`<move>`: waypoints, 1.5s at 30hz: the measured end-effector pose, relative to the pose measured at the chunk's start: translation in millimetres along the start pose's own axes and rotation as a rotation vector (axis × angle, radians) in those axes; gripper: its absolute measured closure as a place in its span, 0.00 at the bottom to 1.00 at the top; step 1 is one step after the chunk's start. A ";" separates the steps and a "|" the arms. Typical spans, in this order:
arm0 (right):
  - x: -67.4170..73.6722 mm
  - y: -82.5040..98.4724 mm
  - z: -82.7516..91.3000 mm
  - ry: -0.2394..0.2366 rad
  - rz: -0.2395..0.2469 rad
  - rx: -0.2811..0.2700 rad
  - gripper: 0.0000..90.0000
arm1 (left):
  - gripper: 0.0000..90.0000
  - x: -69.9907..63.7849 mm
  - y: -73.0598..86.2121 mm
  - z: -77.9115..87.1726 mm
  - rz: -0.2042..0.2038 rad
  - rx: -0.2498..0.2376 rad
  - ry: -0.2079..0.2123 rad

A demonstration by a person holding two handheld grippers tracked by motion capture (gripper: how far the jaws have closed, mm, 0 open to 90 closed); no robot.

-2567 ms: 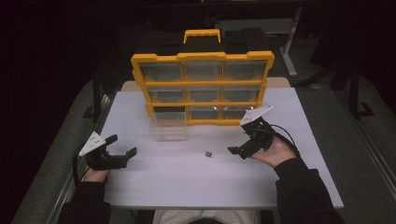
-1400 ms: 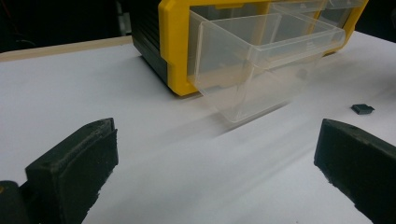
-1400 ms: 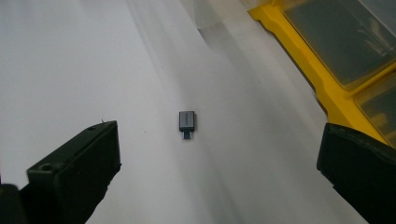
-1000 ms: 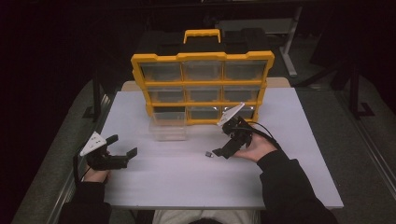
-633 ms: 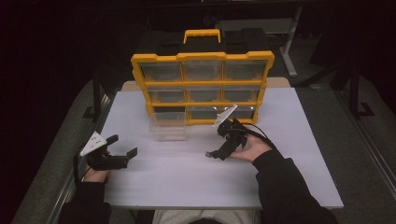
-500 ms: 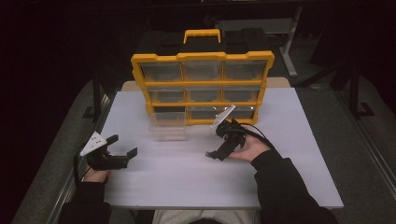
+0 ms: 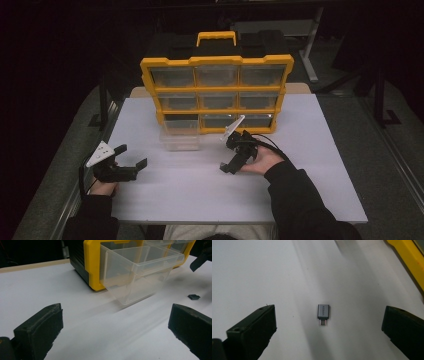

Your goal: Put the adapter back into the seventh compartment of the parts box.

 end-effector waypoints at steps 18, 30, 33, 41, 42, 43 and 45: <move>2.0 2.7 -19.7 -0.053 0.005 0.047 0.16 | 0.00 0.1 0.2 -0.1 -0.002 0.002 -0.001; 1.7 5.4 -27.8 -0.059 0.008 0.081 0.56 | 0.00 0.0 0.3 -0.1 -0.003 0.005 0.000; 2.5 5.7 -28.3 -0.058 0.010 0.084 0.63 | 0.00 -0.1 0.4 -0.3 -0.005 0.004 0.000; 2.5 6.3 -29.9 -0.035 0.032 0.088 0.82 | 0.00 0.0 0.4 -0.2 -0.005 0.004 0.000; 2.8 6.3 -30.1 -0.028 0.039 0.087 0.83 | 0.00 0.0 0.5 -0.3 -0.006 0.004 0.000; 2.9 6.2 -30.2 -0.027 0.039 0.088 0.83 | 0.00 -0.1 0.5 -0.4 -0.006 0.004 0.000; 2.9 6.2 -30.1 -0.027 0.041 0.089 0.83 | 0.00 -0.2 0.5 -0.4 -0.006 0.004 0.000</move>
Point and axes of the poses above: each handheld gripper's, and its own axes: z roughly backward along the jaws, y roughly out of its underside, x roughly to its left, the point moved 2 cm from there along -z, roughly forward along the jaws, and after that the axes turned 9 degrees about -x, right-handed, at the moved point
